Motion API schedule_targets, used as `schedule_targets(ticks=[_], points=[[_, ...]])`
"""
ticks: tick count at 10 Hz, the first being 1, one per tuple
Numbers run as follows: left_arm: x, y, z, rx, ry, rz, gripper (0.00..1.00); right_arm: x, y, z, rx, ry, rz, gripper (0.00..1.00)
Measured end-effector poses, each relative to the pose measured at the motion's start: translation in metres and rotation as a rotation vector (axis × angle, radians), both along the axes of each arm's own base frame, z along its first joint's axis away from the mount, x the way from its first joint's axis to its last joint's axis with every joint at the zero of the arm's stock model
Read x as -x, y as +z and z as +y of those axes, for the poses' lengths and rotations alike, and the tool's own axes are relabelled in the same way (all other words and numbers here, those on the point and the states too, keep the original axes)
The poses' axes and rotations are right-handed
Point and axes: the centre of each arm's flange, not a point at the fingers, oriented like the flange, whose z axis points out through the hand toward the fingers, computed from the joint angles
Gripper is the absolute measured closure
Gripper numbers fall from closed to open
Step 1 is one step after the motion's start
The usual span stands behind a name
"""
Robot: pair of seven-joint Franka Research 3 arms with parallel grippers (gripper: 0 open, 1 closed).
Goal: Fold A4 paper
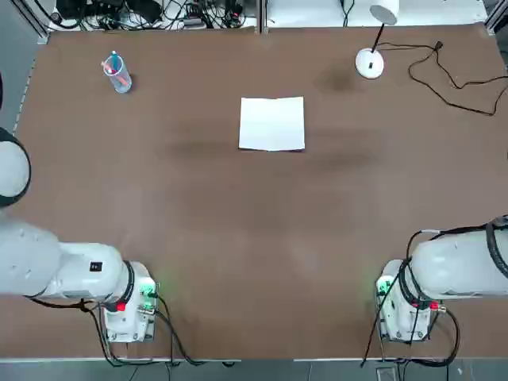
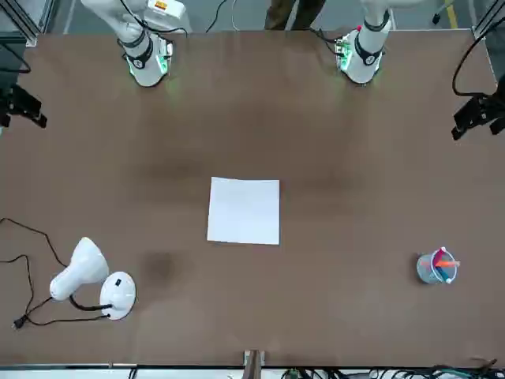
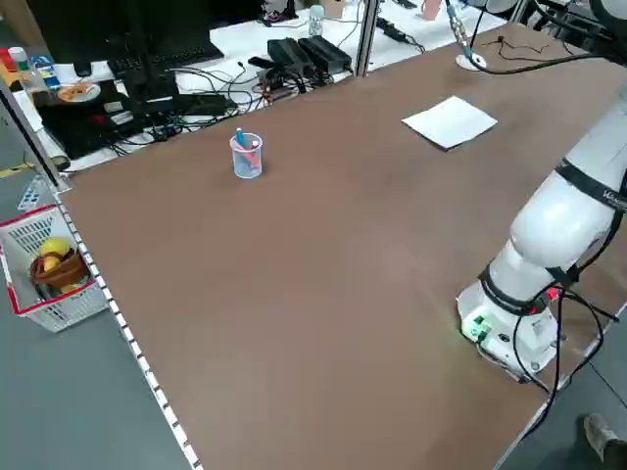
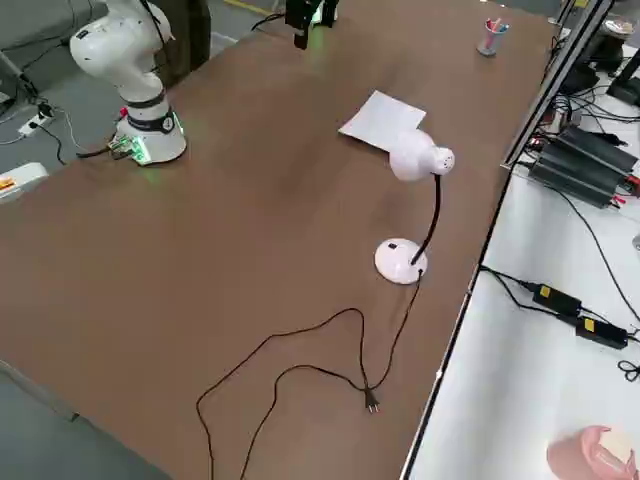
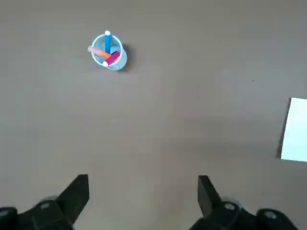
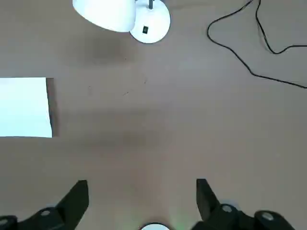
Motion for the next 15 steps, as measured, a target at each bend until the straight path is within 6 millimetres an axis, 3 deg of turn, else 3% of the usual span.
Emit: schedule_targets(ticks=[5,7,9,10,12,14,15], points=[[-0.005,-0.007,0.001,0.01,0.003,0.002,0.0,0.0,-0.007,0.004,-0.005,0.007,0.02,0.01],[-0.012,-0.012,-0.004,0.015,-0.005,-0.012,0.02,-0.003,-0.032,0.029,-0.063,0.048,0.072,0.03],[-0.02,-0.026,-0.03,0.1,0.044,0.011,0.1,-0.009,-0.062,0.059,-0.107,0.091,0.092,0.07],[-0.027,-0.036,-0.057,0.171,0.079,0.018,0.28,-0.014,-0.082,0.075,-0.116,0.112,0.089,0.09],[-0.043,-0.066,-0.141,0.244,0.138,0.015,0.59,-0.019,-0.127,0.107,-0.152,0.139,0.072,0.2],[-0.059,-0.123,-0.233,0.3,0.188,0.013,0.89,-0.023,-0.179,0.129,-0.225,0.12,0.043,0.27],[-0.066,-0.161,-0.272,0.308,0.216,0.012,0.99,-0.024,-0.208,0.143,-0.257,0.108,0.034,0.34]])
